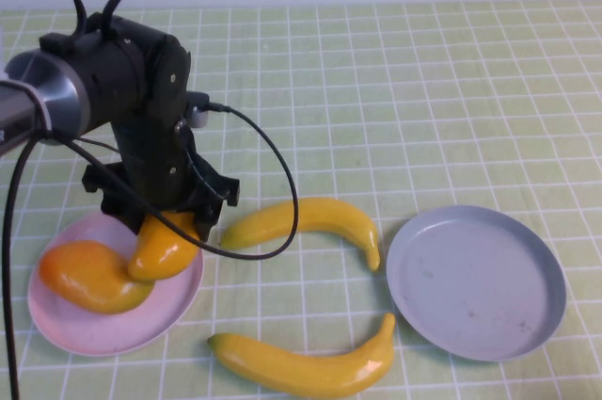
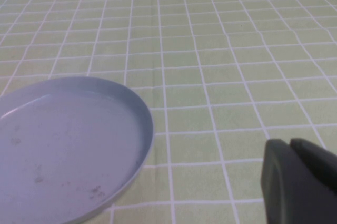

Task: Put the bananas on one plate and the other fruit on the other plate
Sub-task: Put one type of fruit in the left plate

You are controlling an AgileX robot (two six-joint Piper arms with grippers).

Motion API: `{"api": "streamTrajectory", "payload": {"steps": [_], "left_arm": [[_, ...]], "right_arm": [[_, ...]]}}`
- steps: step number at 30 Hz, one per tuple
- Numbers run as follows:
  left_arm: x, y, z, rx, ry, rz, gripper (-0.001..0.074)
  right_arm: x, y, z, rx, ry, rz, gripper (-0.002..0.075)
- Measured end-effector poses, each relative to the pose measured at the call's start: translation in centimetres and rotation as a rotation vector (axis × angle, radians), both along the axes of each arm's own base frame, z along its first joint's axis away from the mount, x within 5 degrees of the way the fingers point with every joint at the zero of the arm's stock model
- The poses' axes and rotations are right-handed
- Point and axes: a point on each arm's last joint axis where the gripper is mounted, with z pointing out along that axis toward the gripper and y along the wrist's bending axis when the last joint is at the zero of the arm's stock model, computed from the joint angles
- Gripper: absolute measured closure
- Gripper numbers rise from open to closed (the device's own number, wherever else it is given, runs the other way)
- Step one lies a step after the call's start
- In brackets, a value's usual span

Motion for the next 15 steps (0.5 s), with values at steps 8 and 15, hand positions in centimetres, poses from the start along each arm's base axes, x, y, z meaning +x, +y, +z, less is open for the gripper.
{"api": "streamTrajectory", "payload": {"steps": [8,15], "left_arm": [[-0.80,0.44,-0.27,0.040,0.085,-0.002,0.0199],[-0.84,0.40,-0.27,0.044,0.095,-0.089,0.0199]], "right_arm": [[0.00,0.00,0.00,0.000,0.000,0.000,0.0743],[0.00,0.00,0.00,0.000,0.000,0.000,0.0743]]}}
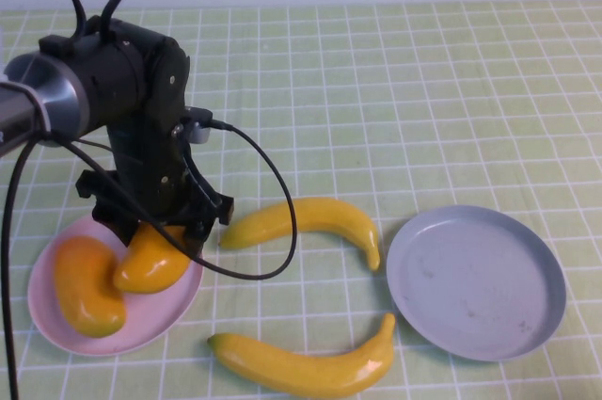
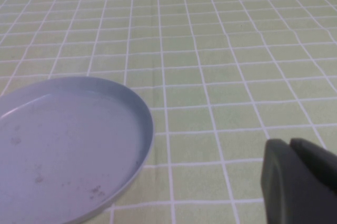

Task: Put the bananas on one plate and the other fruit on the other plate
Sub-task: Put one type of fruit in the left plate, then put another type of fruit in the right plate

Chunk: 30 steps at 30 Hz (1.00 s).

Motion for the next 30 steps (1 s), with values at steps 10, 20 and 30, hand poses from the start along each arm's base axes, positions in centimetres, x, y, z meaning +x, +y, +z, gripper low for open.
{"api": "streamTrajectory", "payload": {"steps": [10,20,30], "left_arm": [[0.0,0.0,0.0,0.004,0.005,-0.063,0.0127],[0.2,0.4,0.2,0.061,-0.024,-0.088,0.0111],[-4.7,-0.2,9.3,-0.018,-0.350,-0.166,0.0646]], "right_arm": [[0.0,0.0,0.0,0.000,0.000,0.000,0.0743],[0.0,0.0,0.0,0.000,0.000,0.000,0.0743],[0.0,0.0,0.0,0.000,0.000,0.000,0.0743]]}}
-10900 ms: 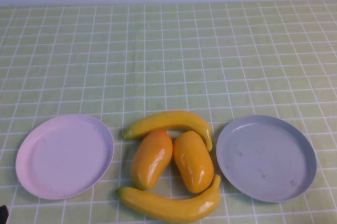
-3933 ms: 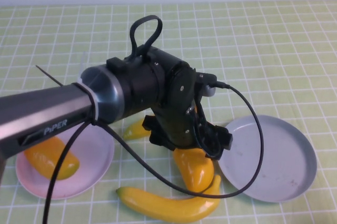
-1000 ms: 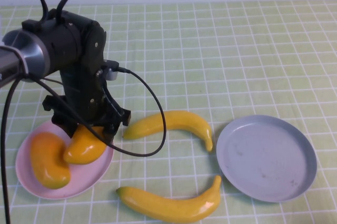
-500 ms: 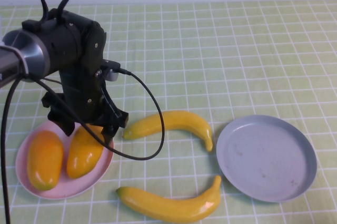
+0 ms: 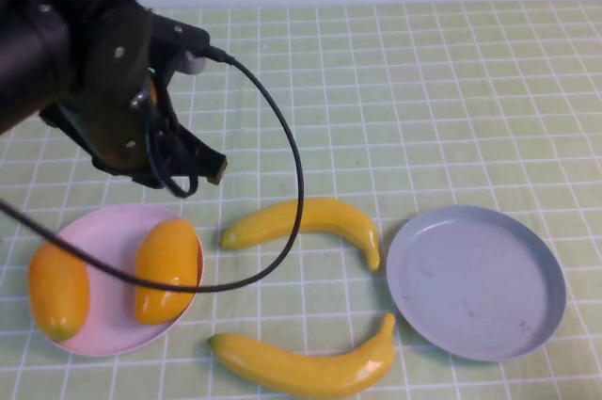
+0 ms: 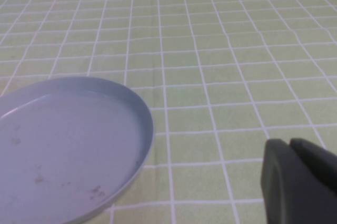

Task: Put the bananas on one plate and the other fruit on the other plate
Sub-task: Put another type of fruit in the right plate

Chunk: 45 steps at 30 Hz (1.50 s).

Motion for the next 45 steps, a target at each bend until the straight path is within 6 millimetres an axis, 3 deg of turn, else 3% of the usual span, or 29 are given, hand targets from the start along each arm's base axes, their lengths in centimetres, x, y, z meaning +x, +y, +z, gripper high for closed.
{"api": "streamTrajectory", "payload": {"steps": [5,13,19,23,29,35,45], "left_arm": [[-4.1,1.8,1.2,-0.105,-0.129,-0.022,0.0722],[-11.7,6.2,0.0,-0.289,-0.316,-0.019,0.0734],[-15.4,8.5,-1.7,-0.393,-0.397,0.012,0.0734],[-16.5,9.4,-2.2,-0.378,-0.414,0.017,0.0734],[-16.5,9.6,-2.1,-0.375,-0.449,0.013,0.0734],[-16.7,9.3,-2.3,-0.433,-0.681,-0.150,0.0734],[-21.3,12.6,-7.2,-0.510,-1.146,-0.158,0.0735]], "right_arm": [[0.0,0.0,0.0,0.000,0.000,0.000,0.0743],[0.0,0.0,0.0,0.000,0.000,0.000,0.0743],[0.0,0.0,0.0,0.000,0.000,0.000,0.0743],[0.0,0.0,0.0,0.000,0.000,0.000,0.0743],[0.0,0.0,0.0,0.000,0.000,0.000,0.0743],[0.0,0.0,0.0,0.000,0.000,0.000,0.0743],[0.0,0.0,0.0,0.000,0.000,0.000,0.0743]]}}
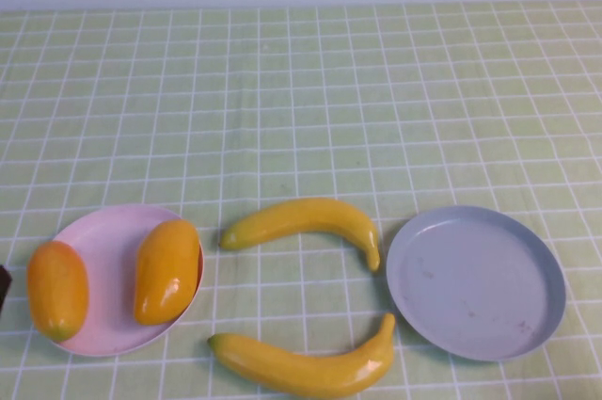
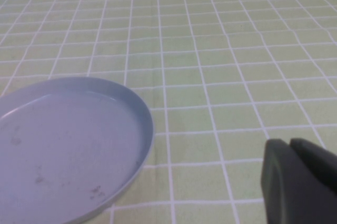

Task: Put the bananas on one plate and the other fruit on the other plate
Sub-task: Put another type of fruit in the right plate

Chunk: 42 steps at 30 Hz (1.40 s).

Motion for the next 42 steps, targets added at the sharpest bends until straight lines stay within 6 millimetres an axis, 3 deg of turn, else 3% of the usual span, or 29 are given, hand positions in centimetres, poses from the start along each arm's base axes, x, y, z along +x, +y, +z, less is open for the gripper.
{"api": "streamTrajectory", "payload": {"steps": [5,8,24,42], "left_arm": [[-1.1,1.1,-2.6,-0.076,-0.077,0.110,0.0735],[-1.4,1.5,-3.0,-0.092,-0.087,0.151,0.0735],[-1.7,1.8,-7.1,0.062,0.331,0.208,0.0735],[-1.7,1.8,-7.4,0.064,0.360,0.210,0.0735]], "right_arm": [[0.0,0.0,0.0,0.000,0.000,0.000,0.0743],[0.0,0.0,0.0,0.000,0.000,0.000,0.0743],[0.0,0.0,0.0,0.000,0.000,0.000,0.0743],[0.0,0.0,0.0,0.000,0.000,0.000,0.0743]]}}
